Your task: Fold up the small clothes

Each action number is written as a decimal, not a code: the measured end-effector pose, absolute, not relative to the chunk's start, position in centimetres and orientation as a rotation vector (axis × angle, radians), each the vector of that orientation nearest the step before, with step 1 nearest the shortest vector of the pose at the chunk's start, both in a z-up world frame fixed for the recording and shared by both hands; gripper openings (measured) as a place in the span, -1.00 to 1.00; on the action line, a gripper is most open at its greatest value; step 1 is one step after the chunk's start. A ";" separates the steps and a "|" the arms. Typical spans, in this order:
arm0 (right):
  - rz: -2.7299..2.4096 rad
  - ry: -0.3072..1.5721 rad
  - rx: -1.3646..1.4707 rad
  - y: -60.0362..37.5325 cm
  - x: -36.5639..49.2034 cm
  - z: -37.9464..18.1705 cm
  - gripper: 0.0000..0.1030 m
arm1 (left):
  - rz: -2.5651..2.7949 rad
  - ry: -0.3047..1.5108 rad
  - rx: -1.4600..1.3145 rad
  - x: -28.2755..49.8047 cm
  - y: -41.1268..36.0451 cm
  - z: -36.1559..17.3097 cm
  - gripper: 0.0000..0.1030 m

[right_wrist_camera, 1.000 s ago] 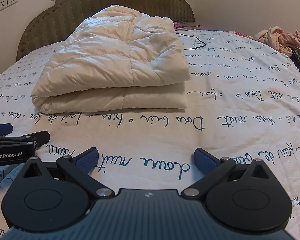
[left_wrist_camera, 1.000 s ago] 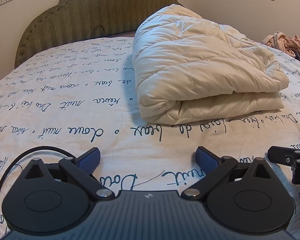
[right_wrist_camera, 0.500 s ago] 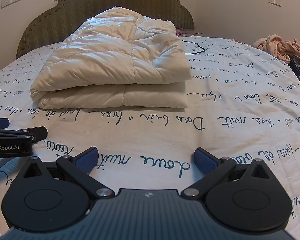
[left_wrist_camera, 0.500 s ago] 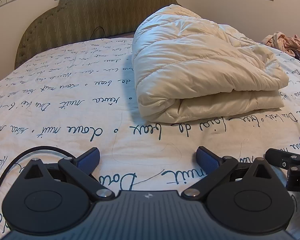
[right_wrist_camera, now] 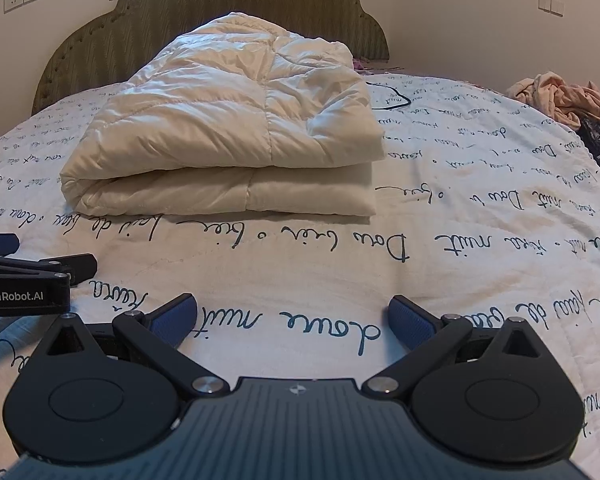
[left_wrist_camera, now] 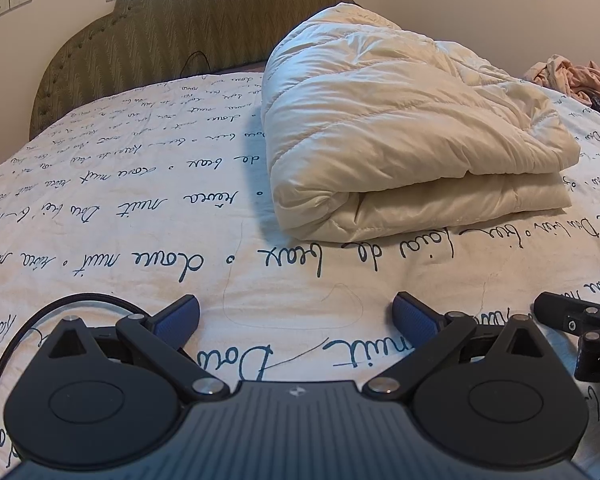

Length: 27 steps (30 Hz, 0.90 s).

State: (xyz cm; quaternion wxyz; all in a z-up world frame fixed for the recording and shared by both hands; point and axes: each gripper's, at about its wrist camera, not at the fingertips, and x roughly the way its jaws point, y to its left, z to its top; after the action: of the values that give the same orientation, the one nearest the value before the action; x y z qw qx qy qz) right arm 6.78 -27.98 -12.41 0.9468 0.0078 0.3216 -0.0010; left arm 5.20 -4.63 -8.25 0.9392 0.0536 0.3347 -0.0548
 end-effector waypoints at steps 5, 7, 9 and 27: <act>-0.010 0.627 0.015 -27.9 7.1 -11.5 0.99 | -0.101 0.670 0.094 4.9 -4.3 -8.1 1.00; -0.018 0.643 0.003 -27.9 7.6 -11.8 1.00 | -0.092 0.662 0.073 4.7 -3.9 -8.0 1.00; -0.013 0.653 0.009 -28.2 7.7 -12.2 1.00 | -0.095 0.669 0.062 4.8 -3.7 -8.0 1.00; -0.013 0.656 -0.004 -27.9 7.6 -12.7 1.00 | -0.095 0.683 0.077 5.0 -4.0 -8.3 1.00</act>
State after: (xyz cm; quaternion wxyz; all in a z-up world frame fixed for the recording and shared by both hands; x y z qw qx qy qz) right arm 7.57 -27.90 -12.73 0.9467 -0.0021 0.3221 -0.0063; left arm 5.03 -4.00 -8.26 0.9405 0.0380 0.3346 -0.0464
